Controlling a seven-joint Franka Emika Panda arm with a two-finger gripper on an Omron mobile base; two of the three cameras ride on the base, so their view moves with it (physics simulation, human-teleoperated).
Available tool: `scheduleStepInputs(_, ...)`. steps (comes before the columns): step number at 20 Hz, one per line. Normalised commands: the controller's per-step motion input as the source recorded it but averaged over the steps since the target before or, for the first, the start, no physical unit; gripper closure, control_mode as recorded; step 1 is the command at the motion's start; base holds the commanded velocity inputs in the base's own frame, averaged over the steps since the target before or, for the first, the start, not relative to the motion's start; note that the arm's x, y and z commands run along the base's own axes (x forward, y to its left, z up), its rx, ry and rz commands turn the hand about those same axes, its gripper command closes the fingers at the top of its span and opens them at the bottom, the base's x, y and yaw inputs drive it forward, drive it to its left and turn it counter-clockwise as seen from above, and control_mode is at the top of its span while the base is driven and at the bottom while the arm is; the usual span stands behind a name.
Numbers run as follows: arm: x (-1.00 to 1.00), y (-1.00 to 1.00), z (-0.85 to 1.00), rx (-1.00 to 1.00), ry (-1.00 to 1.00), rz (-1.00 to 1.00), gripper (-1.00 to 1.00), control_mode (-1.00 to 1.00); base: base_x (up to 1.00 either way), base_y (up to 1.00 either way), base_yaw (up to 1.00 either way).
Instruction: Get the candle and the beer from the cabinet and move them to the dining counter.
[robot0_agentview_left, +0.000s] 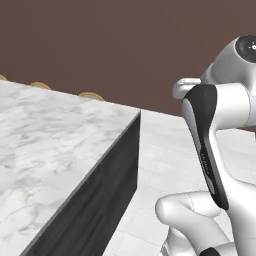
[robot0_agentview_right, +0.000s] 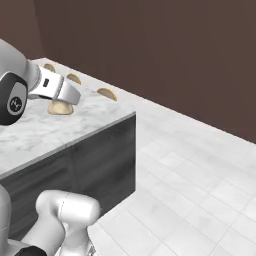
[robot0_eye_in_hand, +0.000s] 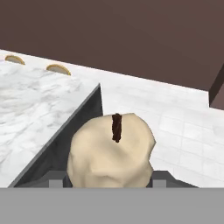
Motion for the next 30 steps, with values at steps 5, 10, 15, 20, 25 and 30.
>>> scheduleStepInputs(5,0.0,0.0,0.0,0.0,0.0,0.0,1.0,1.0,0.96,-0.87,0.45)
scheduleStepInputs(10,0.0,0.0,0.0,0.0,0.0,0.0,1.0,1.0,0.72,-0.93,0.47)
scheduleStepInputs(15,0.0,0.0,0.0,0.0,0.0,0.0,1.0,1.0,0.65,-0.93,0.48)
scheduleStepInputs(20,0.0,0.0,0.0,0.0,0.0,0.0,1.0,1.0,0.61,-0.85,0.49)
scheduleStepInputs(25,0.0,0.0,0.0,0.0,0.0,0.0,1.0,1.0,0.61,-0.84,0.49)
scheduleStepInputs(30,0.0,0.0,0.0,0.0,0.0,0.0,1.0,1.0,0.53,-0.8,0.53)
